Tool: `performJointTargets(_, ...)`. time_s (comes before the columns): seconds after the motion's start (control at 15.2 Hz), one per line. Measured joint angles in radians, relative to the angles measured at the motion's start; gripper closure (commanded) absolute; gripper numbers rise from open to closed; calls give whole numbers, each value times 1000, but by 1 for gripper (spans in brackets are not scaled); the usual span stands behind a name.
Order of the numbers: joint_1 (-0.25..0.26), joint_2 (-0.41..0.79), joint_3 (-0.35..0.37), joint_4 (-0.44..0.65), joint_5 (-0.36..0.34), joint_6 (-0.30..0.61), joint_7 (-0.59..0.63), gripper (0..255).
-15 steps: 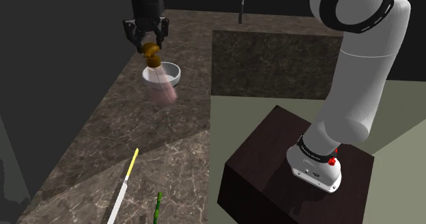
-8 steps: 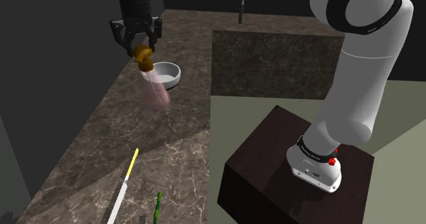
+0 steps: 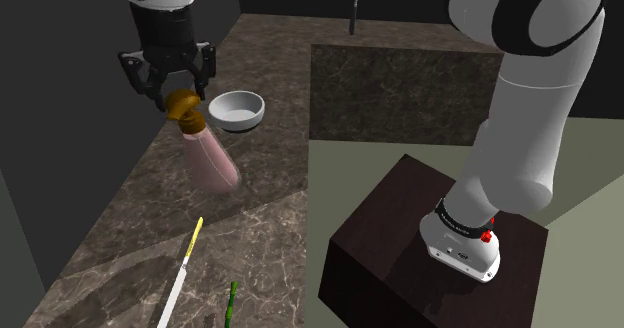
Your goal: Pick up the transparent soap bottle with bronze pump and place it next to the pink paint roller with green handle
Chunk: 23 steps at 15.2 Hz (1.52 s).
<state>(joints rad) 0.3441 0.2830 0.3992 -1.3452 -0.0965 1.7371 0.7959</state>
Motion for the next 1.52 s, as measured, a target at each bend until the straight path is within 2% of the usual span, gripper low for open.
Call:
performJointTargets(0.59,159,90,47,114,-75,-36,192,255)
performJointTargets(1.52,142,65,47,-101,-70,153,211,255)
